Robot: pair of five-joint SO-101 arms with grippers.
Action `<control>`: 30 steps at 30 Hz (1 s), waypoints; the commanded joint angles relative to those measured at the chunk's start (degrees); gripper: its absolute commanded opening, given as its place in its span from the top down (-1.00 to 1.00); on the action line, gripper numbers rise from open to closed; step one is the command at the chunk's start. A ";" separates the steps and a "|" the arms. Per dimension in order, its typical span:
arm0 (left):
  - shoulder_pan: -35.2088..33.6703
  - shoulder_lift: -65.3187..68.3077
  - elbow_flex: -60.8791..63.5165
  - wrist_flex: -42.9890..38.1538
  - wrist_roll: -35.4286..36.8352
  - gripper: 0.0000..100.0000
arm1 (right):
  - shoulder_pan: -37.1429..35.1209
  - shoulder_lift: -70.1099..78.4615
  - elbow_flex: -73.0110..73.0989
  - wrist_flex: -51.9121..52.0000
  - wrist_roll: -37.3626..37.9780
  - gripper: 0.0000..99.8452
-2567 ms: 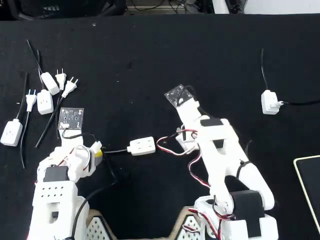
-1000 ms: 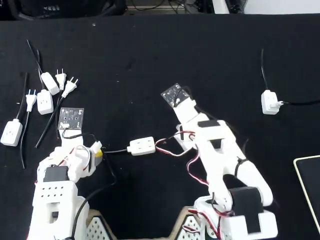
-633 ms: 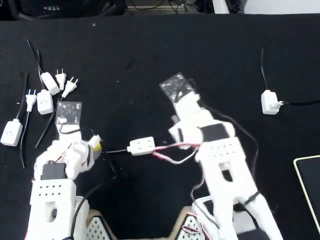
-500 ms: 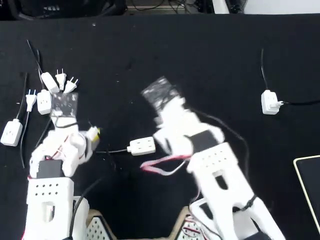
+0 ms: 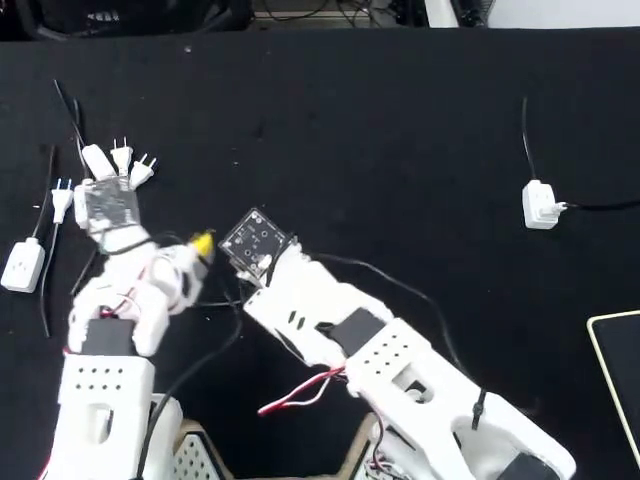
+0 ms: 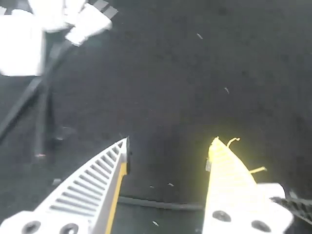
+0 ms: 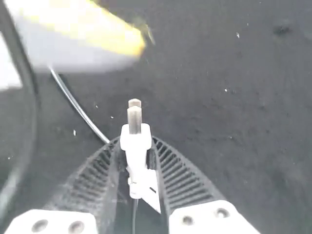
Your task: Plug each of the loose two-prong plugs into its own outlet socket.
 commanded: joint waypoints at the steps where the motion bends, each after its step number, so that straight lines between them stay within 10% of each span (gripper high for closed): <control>1: 4.79 -0.97 -0.22 -1.41 0.88 0.47 | -1.32 -2.07 -0.22 -2.02 -0.35 0.98; 30: 6.37 -0.88 2.95 -1.41 -6.33 0.47 | -5.54 -22.90 5.41 5.10 0.00 0.98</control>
